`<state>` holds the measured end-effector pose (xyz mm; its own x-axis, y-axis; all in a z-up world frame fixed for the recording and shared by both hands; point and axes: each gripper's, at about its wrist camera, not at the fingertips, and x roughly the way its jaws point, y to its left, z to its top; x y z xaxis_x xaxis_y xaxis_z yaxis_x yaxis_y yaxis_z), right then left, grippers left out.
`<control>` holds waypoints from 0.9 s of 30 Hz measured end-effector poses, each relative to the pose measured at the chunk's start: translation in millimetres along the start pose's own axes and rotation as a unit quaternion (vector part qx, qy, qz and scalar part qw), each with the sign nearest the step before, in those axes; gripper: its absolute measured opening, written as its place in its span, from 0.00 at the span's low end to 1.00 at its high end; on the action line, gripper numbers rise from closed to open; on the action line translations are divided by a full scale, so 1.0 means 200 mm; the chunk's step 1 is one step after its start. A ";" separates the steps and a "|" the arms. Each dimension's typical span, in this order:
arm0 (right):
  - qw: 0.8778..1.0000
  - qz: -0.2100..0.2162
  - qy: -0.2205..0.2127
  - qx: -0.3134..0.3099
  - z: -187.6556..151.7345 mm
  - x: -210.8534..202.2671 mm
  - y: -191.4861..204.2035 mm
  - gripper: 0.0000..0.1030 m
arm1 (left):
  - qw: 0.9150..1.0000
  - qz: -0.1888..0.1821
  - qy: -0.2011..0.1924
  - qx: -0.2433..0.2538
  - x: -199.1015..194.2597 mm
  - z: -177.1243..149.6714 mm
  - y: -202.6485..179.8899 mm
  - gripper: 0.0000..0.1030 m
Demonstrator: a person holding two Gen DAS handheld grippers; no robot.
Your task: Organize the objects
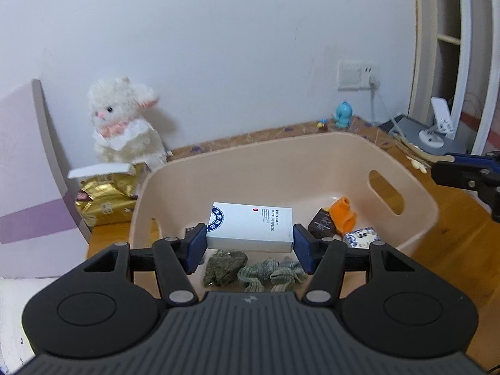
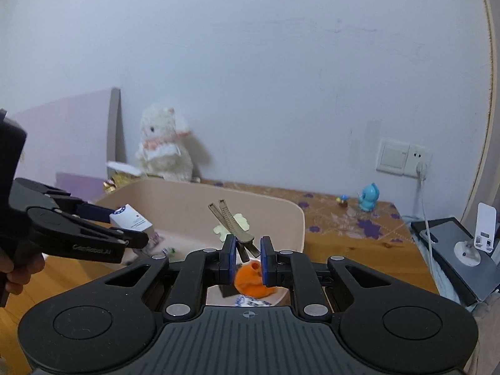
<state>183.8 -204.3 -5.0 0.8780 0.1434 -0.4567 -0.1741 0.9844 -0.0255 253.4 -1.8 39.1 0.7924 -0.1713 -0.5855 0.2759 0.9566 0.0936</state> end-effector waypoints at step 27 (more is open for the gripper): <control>0.999 0.009 0.042 0.029 0.01 -0.05 -0.02 0.75 | 0.998 0.027 0.053 -0.021 0.09 0.00 -0.06 0.84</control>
<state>176.9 -208.9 1.8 0.8340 0.1544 -0.5297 -0.1609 0.9864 0.0341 264.2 -17.0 27.9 0.7433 -0.0964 -0.6620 0.2102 0.9731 0.0943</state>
